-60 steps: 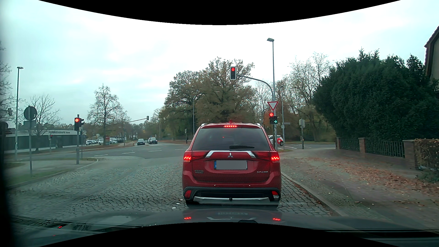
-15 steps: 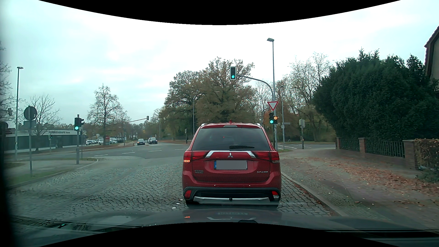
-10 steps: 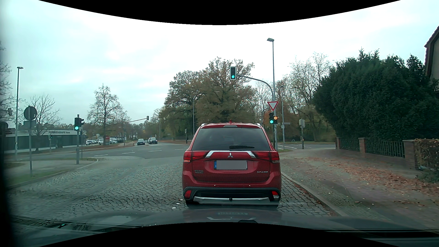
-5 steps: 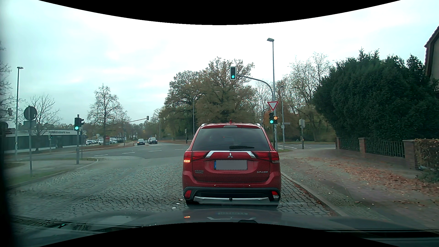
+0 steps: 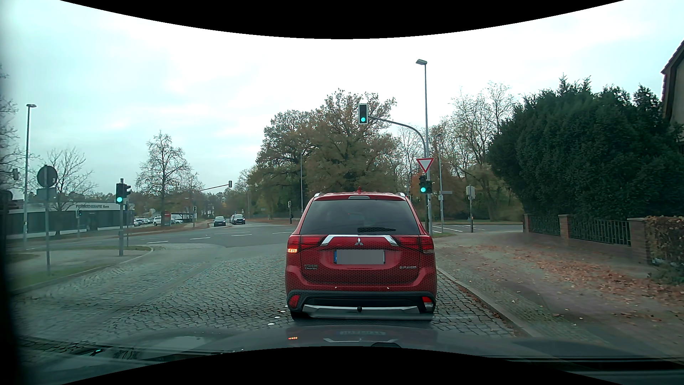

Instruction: Follow the waypoints while adhering to traffic rules and regulations

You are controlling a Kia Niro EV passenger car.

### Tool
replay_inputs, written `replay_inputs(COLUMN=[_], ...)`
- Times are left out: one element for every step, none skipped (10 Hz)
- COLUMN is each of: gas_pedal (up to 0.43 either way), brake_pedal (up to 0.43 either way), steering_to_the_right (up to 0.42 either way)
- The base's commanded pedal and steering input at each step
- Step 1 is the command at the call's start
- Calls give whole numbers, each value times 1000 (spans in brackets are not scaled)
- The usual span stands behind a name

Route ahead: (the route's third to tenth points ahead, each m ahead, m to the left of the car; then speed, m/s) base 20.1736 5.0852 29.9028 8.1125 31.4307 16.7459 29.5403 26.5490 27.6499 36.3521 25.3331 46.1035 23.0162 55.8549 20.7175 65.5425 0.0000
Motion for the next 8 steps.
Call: replay_inputs(gas_pedal=[0, 0, 0, 0, 0, 0, 0, 0], brake_pedal=[293, 207, 146, 122, 98, 91, 85, 110], steering_to_the_right=[-4, -4, -4, -4, -4, -4, -4, -4])
